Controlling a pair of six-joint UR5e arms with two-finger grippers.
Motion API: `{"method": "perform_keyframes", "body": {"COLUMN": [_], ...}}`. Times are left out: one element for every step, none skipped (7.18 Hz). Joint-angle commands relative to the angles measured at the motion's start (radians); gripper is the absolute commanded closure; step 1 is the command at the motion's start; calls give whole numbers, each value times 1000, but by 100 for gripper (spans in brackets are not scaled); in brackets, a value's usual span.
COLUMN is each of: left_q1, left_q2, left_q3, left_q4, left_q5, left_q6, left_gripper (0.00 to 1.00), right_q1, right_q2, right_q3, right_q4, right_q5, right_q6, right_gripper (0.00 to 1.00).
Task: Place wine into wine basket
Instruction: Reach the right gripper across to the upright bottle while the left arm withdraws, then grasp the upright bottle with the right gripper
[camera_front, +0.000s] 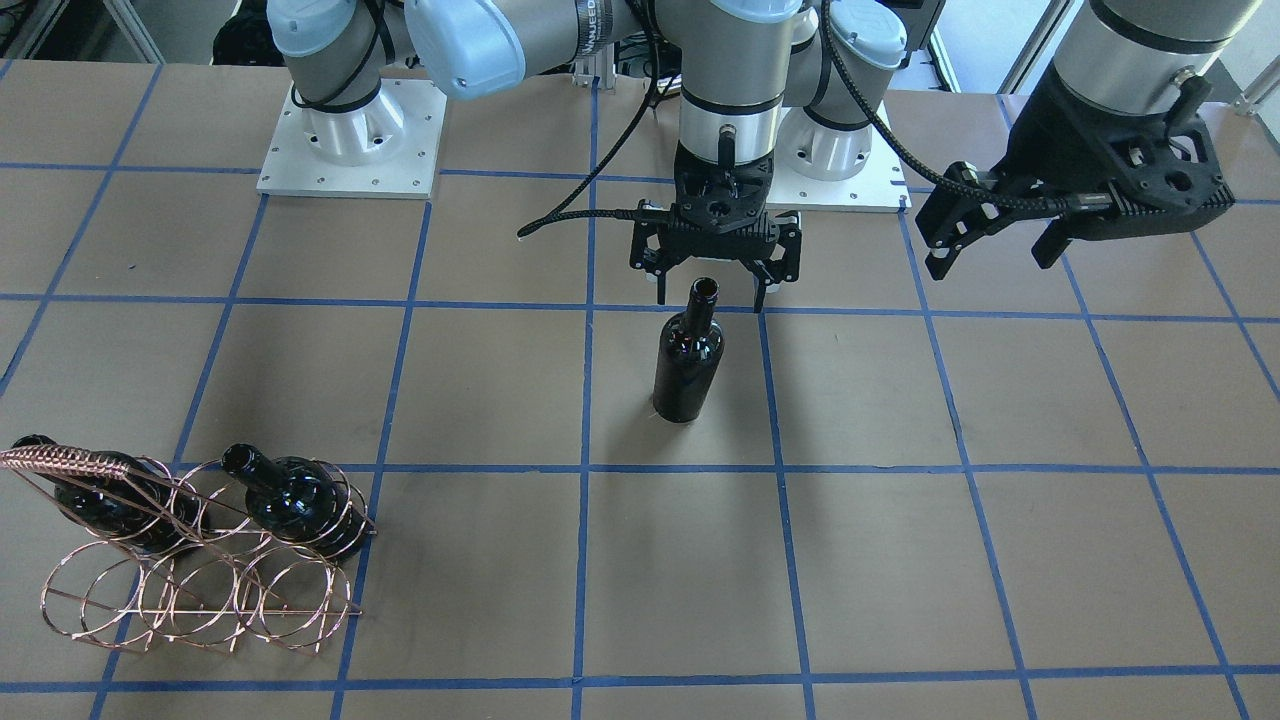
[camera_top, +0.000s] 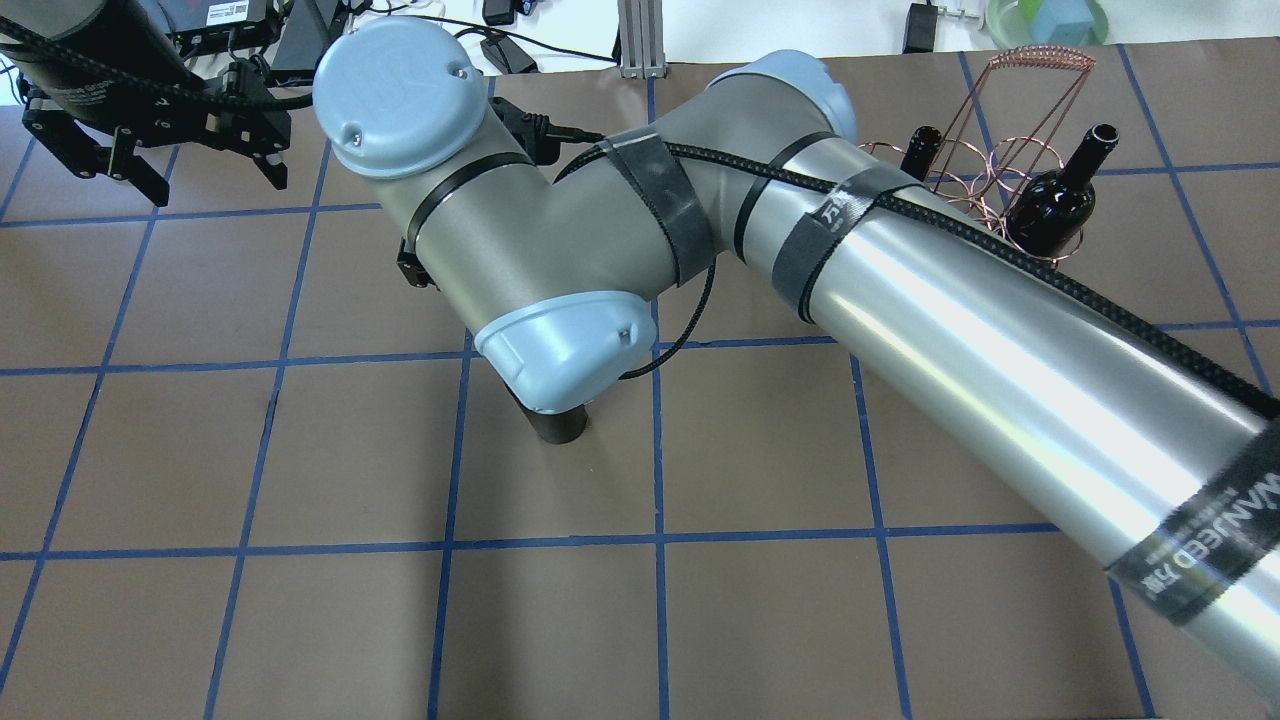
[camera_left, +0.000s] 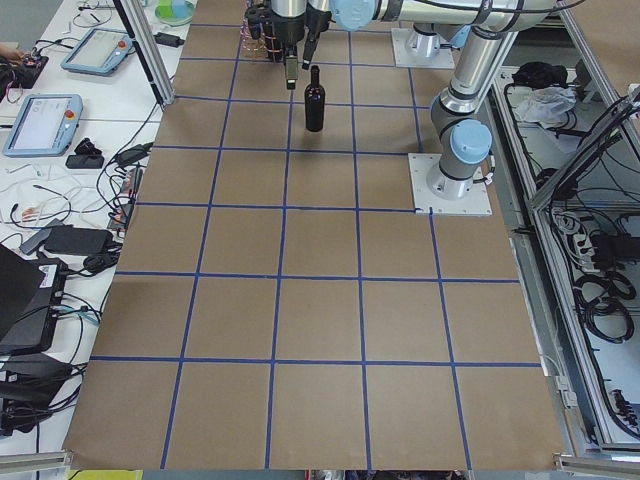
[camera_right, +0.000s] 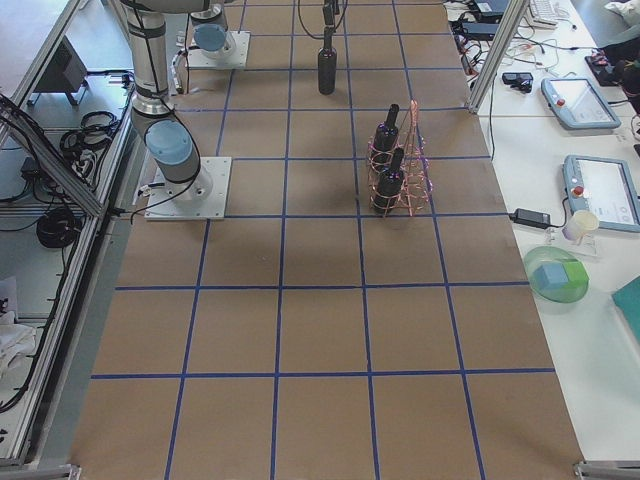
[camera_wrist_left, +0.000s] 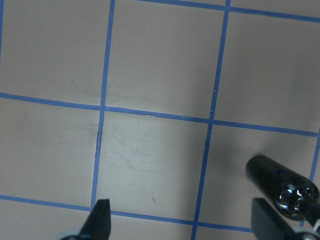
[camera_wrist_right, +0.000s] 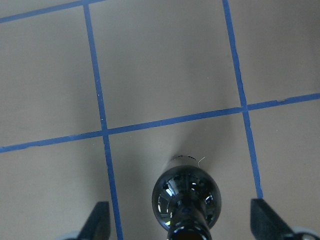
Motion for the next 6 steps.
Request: {"method": "perform_keyframes", "body": {"left_q1": [0,0,0,0,0,0], "left_q2": [0,0,0,0,0,0], "left_q3": [0,0,0,-2,-2,-2], "left_q4": [0,0,0,0,0,-2], "left_q5": [0,0,2,2,2,2], "left_q6": [0,0,0,0,0,0], "left_gripper": [0,0,0,0,0,0], "right_q1": [6,7,9,9,9,9], "right_q2": [23,22,25,23,26,25], "right_q3": [1,2,4,4,4,4], "right_q4": [20,57,71,76,77,77], "right_q5": [2,8,12,63,113,112], "right_q6": [-40,-67,-97,-99,-108,-110], "right_gripper": [4,10,20,44,64,73]}}
